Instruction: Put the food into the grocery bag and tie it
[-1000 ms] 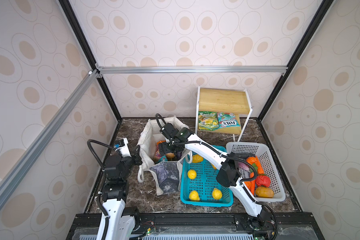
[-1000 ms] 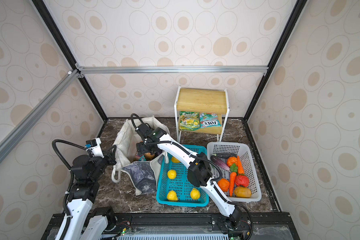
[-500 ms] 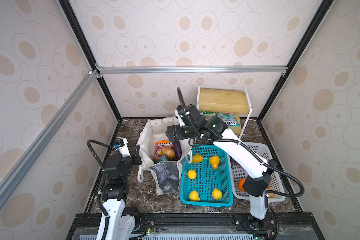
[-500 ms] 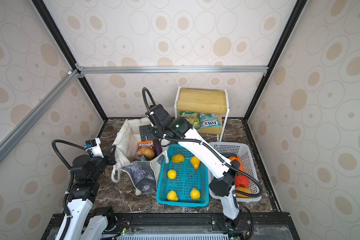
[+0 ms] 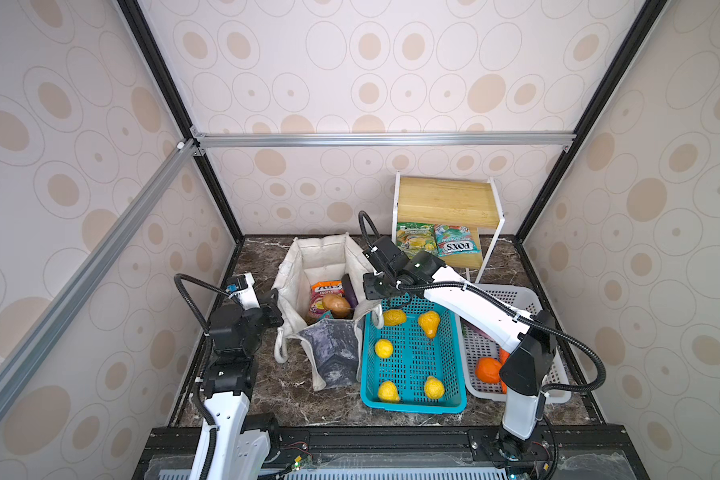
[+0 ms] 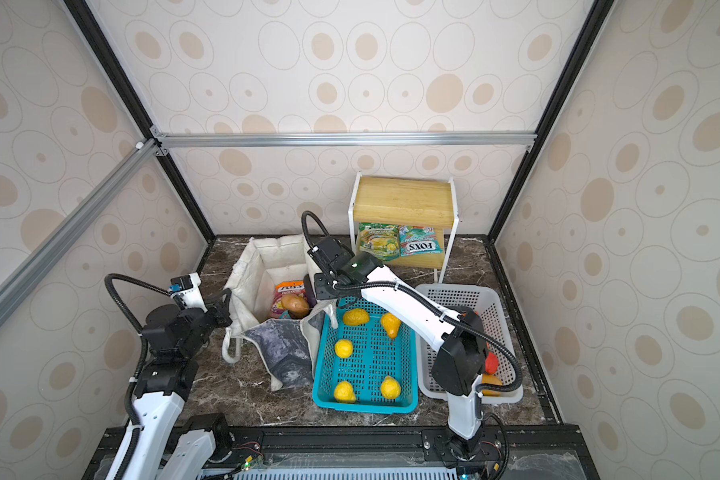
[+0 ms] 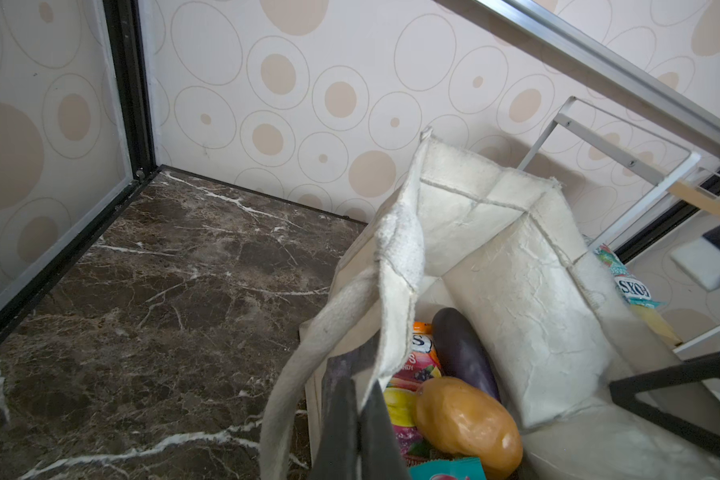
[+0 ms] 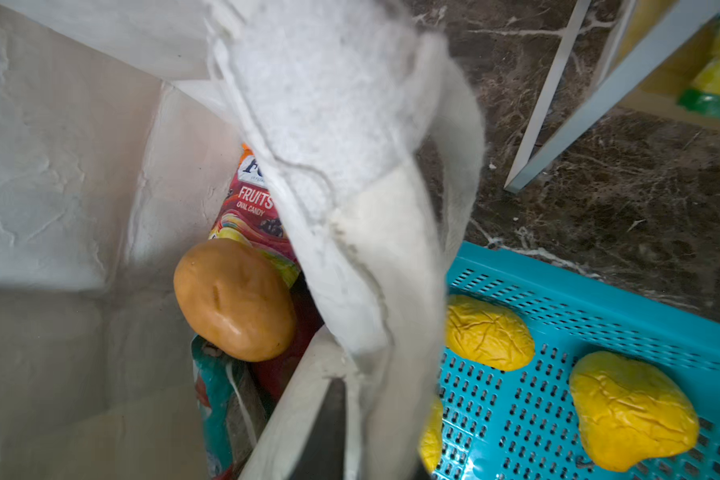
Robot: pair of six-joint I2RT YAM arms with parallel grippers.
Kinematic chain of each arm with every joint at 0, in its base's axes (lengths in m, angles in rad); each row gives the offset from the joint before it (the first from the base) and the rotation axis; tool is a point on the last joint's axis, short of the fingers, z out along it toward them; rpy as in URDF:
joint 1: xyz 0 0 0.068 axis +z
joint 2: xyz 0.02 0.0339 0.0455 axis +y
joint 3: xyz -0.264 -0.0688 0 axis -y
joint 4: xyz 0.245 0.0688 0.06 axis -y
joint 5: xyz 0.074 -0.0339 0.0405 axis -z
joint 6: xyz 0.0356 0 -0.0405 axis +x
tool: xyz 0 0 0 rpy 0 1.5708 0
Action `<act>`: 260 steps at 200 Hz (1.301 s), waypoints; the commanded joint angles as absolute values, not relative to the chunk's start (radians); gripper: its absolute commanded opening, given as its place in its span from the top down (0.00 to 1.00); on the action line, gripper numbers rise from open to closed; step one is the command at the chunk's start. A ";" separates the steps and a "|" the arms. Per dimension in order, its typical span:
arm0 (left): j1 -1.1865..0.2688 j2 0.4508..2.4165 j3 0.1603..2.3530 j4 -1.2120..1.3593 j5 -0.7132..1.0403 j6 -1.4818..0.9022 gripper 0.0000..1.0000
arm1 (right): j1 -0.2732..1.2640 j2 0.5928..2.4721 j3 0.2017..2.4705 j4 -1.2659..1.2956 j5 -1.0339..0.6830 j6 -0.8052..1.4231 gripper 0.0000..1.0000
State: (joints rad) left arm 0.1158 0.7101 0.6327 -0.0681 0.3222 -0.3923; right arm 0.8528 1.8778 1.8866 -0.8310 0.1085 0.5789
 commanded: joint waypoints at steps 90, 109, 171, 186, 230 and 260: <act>0.120 0.783 0.785 0.029 0.358 -0.546 1.00 | 0.879 1.851 2.002 -0.741 0.122 0.600 1.00; 0.121 0.795 0.764 0.037 0.361 -0.538 1.00 | 0.870 1.905 2.023 -0.789 0.142 0.610 1.00; 0.123 0.821 0.881 -0.042 0.235 -0.518 0.24 | 0.827 1.894 1.937 -0.779 0.138 0.632 1.00; 0.123 0.817 0.957 -0.132 0.149 -0.521 0.01 | 0.820 1.879 1.916 -0.774 0.140 0.635 1.00; 0.284 0.786 0.878 -0.211 0.363 -0.844 0.01 | 0.810 1.835 1.846 -0.727 0.127 0.649 0.99; 0.363 0.664 0.733 -0.218 0.305 -0.918 0.01 | 0.807 1.826 1.830 -0.721 0.120 0.648 0.99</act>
State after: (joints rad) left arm 0.3218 0.7254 0.8135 -0.1535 0.3077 -0.7883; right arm 0.8112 1.8706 1.8473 -0.7334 0.1268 0.6323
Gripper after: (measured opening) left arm 0.990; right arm 0.046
